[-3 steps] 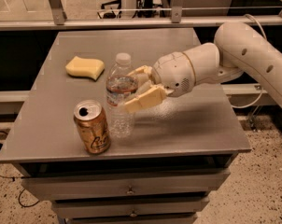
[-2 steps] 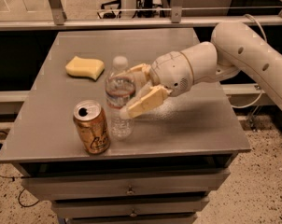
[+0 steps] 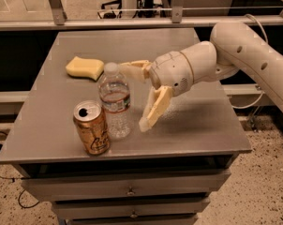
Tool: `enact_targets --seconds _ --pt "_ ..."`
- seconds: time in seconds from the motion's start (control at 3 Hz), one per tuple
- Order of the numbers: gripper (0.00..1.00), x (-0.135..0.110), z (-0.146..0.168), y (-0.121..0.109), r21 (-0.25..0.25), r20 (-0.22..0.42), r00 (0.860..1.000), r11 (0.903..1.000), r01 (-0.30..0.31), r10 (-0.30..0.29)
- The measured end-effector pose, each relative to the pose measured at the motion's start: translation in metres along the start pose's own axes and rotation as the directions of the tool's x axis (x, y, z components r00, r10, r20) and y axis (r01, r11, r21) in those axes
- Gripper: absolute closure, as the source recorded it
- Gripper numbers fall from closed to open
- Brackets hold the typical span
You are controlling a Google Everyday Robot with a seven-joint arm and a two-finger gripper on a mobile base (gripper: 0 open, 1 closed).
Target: Move water bottle near orange can
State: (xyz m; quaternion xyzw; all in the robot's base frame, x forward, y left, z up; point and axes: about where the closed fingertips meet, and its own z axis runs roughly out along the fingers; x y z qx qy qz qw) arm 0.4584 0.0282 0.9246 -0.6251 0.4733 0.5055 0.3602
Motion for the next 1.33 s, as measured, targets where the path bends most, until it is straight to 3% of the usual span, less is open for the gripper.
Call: enact_targets --seconds 0.33,0.67,1.0,1.33 --pt "0.0 -0.001 -0.006 -0.002 0.01 -0.013 1.0 0.9999 0.009 -0.009" --pt "0.0 -0.015 -0.035 -0.01 0.064 -0.069 0.996 0.9966 0.052 -0.048" --pt "0.0 -0.037 -0.084 -0.022 0.202 -0.155 0.984 0.9717 0.122 -0.091" --pt "0.0 -0.044 -0.091 -0.026 0.226 -0.164 0.981 0.9642 0.139 -0.103"
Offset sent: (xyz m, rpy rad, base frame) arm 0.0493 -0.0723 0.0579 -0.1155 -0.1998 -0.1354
